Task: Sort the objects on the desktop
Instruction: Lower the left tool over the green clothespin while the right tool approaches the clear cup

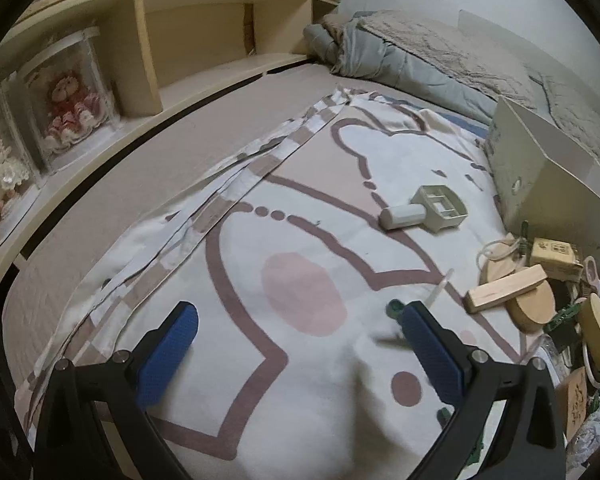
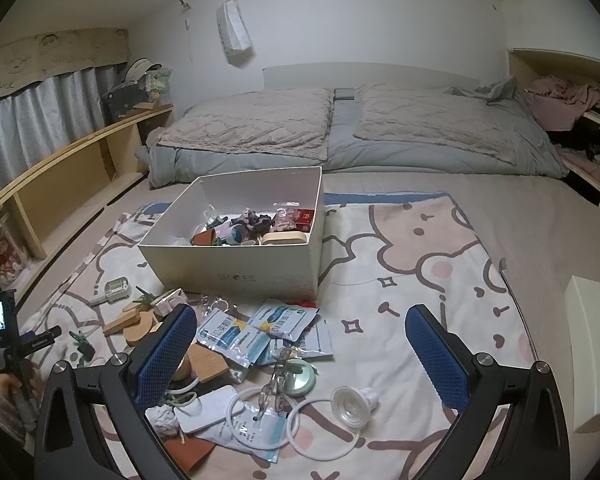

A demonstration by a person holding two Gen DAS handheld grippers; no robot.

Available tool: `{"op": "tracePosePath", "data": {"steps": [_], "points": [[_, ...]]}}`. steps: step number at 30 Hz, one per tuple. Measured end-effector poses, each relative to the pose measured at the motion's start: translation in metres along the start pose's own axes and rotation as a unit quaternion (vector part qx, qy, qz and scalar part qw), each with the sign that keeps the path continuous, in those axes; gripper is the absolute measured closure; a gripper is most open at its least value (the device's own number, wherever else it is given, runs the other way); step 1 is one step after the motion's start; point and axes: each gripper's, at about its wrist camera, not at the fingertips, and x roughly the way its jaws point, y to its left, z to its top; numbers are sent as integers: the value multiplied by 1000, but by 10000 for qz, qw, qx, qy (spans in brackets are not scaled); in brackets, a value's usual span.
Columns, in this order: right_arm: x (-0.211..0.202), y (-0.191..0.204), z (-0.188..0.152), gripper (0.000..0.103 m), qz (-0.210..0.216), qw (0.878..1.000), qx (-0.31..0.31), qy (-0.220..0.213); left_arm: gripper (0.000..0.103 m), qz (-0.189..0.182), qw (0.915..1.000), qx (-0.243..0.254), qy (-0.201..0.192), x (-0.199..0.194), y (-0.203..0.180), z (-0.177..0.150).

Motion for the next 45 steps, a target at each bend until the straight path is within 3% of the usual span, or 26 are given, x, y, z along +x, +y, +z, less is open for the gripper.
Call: {"op": "tracePosePath", "data": {"steps": [5, 14, 24, 31, 40, 45], "points": [[1, -1, -1, 0, 6, 10000, 32, -3, 0, -356, 9992, 161, -97, -5, -12, 2], [4, -4, -4, 0, -28, 9999, 94, 73, 0, -78, 9972, 722, 186, 9, -31, -8], [9, -6, -5, 0, -21, 9998, 114, 139, 0, -205, 9900, 1351, 352, 18, -59, -21], [11, -9, -7, 0, -35, 9997, 120, 192, 1, -389, 9881, 1450, 327, 17, -66, -21], [17, -21, -14, 0, -146, 9996, 114, 217, 1, -706, 9827, 1681, -322, -21, -58, 3], [24, -31, -20, 0, -201, 9993, 121, 286, 0, -890, 9824, 1476, -713, -32, -52, 21]]}}
